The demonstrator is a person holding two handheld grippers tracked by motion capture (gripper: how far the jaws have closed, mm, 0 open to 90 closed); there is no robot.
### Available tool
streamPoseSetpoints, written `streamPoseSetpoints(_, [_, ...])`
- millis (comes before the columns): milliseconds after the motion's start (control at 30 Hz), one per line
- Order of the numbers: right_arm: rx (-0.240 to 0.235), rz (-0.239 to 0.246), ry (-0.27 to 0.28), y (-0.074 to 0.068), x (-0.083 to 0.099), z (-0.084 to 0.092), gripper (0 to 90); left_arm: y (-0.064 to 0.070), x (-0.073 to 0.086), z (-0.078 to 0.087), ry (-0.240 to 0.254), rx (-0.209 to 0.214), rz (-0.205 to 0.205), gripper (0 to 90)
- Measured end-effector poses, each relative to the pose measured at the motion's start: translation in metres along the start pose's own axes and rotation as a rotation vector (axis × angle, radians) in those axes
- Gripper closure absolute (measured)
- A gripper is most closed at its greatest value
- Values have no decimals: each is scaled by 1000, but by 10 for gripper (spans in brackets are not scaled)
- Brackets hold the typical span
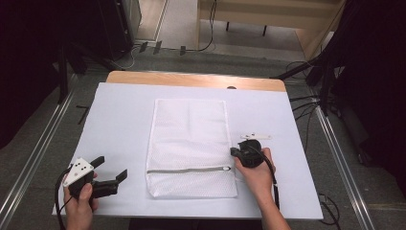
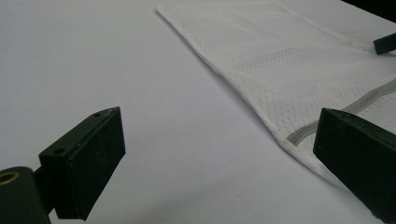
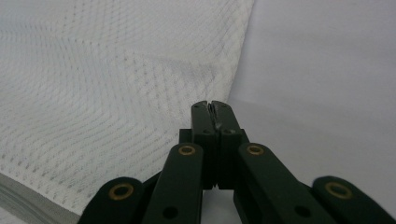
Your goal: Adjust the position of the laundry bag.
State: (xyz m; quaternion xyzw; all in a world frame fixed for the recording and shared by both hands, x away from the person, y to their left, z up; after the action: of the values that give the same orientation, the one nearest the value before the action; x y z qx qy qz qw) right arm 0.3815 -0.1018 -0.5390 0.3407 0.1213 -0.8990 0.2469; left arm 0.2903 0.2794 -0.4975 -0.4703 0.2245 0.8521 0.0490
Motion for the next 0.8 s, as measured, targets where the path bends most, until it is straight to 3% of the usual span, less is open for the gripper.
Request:
streamPoseSetpoints(400, [6, -17, 15, 18, 20, 15, 900, -1, 1, 0, 4, -8, -2, 23])
streamPoseSetpoints(800, [9, -26, 44, 27, 23, 20, 900, -4, 0, 0, 11, -21, -1, 23])
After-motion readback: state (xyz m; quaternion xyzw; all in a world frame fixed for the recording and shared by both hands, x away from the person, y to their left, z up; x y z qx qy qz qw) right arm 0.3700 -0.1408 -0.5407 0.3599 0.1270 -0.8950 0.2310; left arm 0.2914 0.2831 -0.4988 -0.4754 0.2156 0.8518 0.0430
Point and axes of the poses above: each handheld gripper's, and its own axes: z roughly backward along the jaws, x roughly out of its underside, y roughly to its right, the point moved 10 cm from there along -z, roughly forward along the jaws, and after that the axes turned 15 degrees about z, right-handed, at the moved point
